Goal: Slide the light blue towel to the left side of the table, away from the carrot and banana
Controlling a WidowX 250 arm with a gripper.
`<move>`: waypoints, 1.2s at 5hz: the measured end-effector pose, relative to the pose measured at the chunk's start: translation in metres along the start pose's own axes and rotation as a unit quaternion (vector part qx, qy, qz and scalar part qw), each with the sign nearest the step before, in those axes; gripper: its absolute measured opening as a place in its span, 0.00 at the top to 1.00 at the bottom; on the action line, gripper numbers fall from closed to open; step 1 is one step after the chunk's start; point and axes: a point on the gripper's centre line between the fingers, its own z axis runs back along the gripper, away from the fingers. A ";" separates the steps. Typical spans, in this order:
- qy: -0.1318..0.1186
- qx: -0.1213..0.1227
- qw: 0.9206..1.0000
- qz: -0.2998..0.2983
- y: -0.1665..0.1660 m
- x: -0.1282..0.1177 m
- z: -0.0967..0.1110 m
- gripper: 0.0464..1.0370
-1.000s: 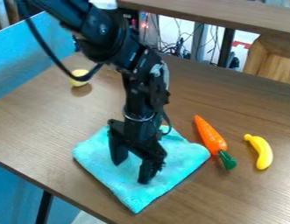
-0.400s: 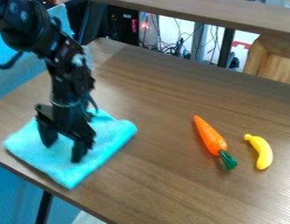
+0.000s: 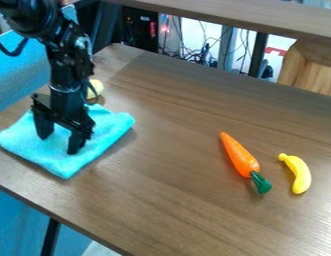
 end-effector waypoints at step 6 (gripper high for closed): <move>0.007 -0.105 0.981 -0.165 -0.083 -0.018 0.091 0.04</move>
